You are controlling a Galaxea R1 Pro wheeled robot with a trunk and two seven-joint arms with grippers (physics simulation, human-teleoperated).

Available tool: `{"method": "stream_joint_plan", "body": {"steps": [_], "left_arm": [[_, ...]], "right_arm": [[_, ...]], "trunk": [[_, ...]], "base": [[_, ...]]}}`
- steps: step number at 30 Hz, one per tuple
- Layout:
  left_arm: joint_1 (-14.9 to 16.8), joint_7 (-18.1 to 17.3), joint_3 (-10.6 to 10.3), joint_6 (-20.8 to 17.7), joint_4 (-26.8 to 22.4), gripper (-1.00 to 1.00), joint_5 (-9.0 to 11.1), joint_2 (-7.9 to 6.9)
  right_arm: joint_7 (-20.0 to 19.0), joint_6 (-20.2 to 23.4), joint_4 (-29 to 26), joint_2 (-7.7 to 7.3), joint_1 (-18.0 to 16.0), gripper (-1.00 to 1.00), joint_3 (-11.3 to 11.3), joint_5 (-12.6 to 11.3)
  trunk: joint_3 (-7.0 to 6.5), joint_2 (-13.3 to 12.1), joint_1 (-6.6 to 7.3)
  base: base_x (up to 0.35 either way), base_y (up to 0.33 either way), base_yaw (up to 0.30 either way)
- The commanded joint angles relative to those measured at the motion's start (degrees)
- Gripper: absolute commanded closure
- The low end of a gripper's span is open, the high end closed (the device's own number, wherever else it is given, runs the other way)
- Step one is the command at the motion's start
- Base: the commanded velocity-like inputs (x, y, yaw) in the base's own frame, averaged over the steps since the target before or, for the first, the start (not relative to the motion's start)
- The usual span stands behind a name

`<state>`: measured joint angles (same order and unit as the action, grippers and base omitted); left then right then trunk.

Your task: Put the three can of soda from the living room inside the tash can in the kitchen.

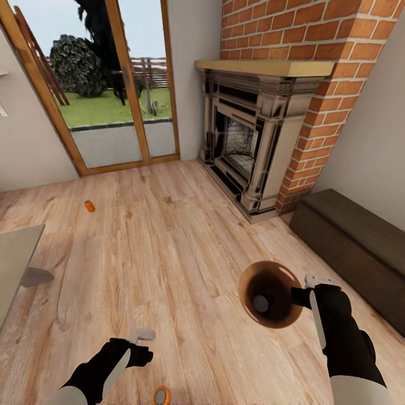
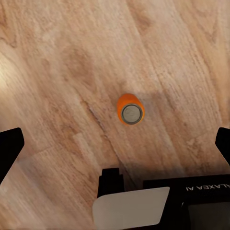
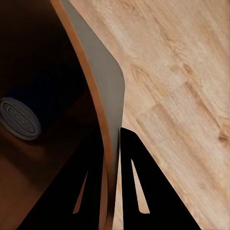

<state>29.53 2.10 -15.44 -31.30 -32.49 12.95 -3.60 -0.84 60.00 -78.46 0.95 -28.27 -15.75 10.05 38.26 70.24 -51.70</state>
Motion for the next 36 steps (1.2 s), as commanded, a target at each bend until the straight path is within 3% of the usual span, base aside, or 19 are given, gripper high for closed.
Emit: {"method": "stream_joint_plan", "body": {"steps": [1,14,23,26,30,36], "left_arm": [[0.0,0.1,0.0,0.0,0.0,-1.0,0.0,0.0],[0.0,0.0,0.0,0.0,0.1,-1.0,-0.1,0.09],[0.0,0.2,0.0,0.1,0.2,-1.0,-0.1,0.91],[0.0,0.1,0.1,0.1,1.6,-1.0,0.0,1.09],[0.7,-0.2,0.0,0.1,6.8,-1.0,0.3,2.38],[5.8,0.1,0.1,-0.1,12.8,-1.0,0.3,3.94]], "right_arm": [[-0.2,0.0,0.0,0.01,0.0,1.0,0.0,-0.5],[-0.2,0.0,0.0,0.02,0.0,1.0,0.0,-0.4],[-0.2,0.0,0.0,0.02,0.1,1.0,0.1,-0.4],[-0.2,0.0,0.0,0.02,0.1,1.0,0.1,-0.3],[-0.2,0.0,-0.2,0.02,0.1,1.0,0.1,-0.3],[-0.2,0.0,-0.4,0.02,0.1,1.0,0.1,-0.3]], "trunk": [[0.09,0.0,0.0],[1.28,0.0,0.0],[2.1,0.0,0.0],[2.38,0.0,0.0],[2.75,0.0,0.0],[3.3,0.0,0.0]], "base": [[0.0,0.0,0.0],[0.0,0.0,0.0],[0.0,0.0,0.0],[0.0,0.0,0.0],[0.0,0.0,0.0],[0.0,0.0,0.0]]}}
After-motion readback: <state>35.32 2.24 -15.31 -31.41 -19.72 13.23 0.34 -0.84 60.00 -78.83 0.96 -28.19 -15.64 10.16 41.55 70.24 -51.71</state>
